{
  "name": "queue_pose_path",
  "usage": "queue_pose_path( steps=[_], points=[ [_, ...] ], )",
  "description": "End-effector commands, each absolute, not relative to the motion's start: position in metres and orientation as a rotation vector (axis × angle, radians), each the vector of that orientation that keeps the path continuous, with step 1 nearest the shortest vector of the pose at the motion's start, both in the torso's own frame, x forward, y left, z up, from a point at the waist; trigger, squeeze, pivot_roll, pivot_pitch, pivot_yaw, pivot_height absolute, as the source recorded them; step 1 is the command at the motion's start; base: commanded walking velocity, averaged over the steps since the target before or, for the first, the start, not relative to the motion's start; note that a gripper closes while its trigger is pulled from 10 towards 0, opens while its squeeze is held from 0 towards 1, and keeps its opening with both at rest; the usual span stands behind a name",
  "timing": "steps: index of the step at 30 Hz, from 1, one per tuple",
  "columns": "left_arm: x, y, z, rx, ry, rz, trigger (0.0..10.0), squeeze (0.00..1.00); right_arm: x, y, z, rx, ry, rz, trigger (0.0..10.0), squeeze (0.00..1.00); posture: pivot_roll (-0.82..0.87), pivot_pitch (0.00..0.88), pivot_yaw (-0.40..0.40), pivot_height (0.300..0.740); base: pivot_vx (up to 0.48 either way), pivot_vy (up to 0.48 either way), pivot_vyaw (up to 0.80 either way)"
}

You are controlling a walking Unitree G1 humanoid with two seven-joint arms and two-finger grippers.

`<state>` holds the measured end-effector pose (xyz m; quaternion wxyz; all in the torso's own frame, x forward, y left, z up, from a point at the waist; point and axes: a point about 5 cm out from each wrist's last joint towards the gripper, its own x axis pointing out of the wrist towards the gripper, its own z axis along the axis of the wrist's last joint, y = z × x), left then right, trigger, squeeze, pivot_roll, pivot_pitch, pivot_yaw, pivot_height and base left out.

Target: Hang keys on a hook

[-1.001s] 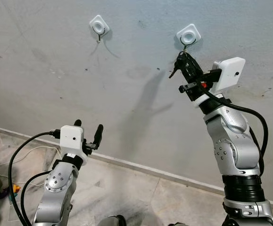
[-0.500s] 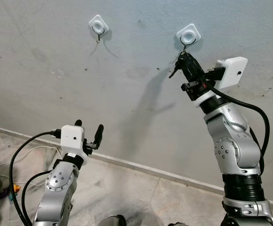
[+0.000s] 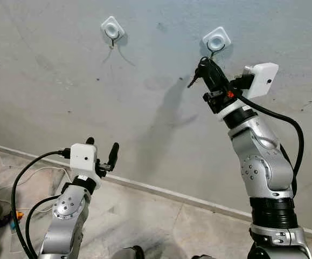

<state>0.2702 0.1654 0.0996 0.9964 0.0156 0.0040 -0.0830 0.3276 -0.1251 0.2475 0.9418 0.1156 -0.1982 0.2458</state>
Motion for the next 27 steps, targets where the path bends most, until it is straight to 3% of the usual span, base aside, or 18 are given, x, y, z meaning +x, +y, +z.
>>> queue_pose_path(
  steps=[1, 18, 27],
  points=[
    [0.269, 0.166, 0.097, 0.034, 0.018, -0.164, 10.0, 0.00, 0.329, -0.124, 0.252, 0.262, -0.411, 0.500, 10.0, 0.00, 0.05, 0.137, 0.098, 0.740, 0.000, 0.000, 0.00],
    [0.270, 0.165, 0.097, 0.033, 0.020, -0.173, 10.0, 0.00, 0.327, -0.137, 0.247, 0.314, -0.392, 0.457, 10.0, 0.00, 0.05, 0.141, 0.104, 0.740, 0.000, 0.000, 0.00],
    [0.271, 0.164, 0.097, 0.034, 0.021, -0.181, 10.0, 0.00, 0.328, -0.144, 0.240, 0.457, -0.354, 0.430, 10.0, 0.00, 0.04, 0.142, 0.109, 0.740, 0.000, 0.000, 0.00]
  ],
)
